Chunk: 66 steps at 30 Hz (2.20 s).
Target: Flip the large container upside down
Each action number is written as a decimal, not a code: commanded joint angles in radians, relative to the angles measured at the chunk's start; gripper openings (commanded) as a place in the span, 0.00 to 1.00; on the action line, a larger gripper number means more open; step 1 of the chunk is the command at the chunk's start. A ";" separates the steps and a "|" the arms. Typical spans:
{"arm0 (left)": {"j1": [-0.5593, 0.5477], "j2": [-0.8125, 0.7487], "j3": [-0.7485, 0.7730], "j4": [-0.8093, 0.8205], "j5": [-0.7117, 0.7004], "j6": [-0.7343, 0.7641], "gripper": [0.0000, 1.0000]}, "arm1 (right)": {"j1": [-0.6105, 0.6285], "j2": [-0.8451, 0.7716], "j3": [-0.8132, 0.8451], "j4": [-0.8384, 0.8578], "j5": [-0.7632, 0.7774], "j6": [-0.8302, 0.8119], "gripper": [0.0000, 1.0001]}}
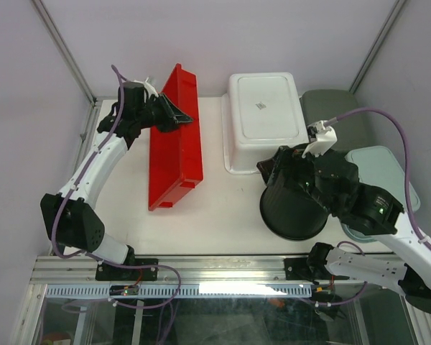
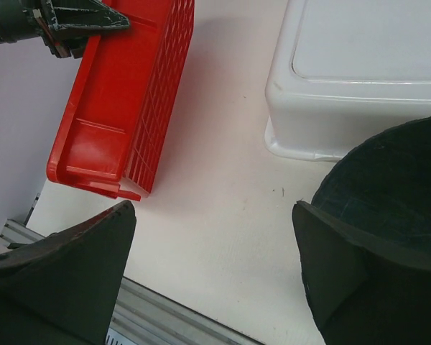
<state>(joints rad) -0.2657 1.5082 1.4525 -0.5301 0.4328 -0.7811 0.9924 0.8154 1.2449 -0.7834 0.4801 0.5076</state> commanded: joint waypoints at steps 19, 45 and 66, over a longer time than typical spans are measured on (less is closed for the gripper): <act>0.113 -0.011 -0.524 1.283 0.490 -0.880 0.00 | 0.002 -0.027 -0.047 -0.009 0.048 0.082 0.95; 0.394 0.006 -0.453 0.260 0.420 0.050 0.40 | 0.001 -0.024 -0.068 -0.031 0.068 0.081 0.95; 0.403 -0.072 -0.292 -0.082 -0.126 0.342 0.99 | 0.002 -0.048 -0.070 -0.095 0.080 0.110 0.96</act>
<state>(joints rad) 0.1383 1.4967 1.1011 -0.5579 0.4393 -0.5438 0.9924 0.7643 1.1610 -0.8818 0.5274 0.6010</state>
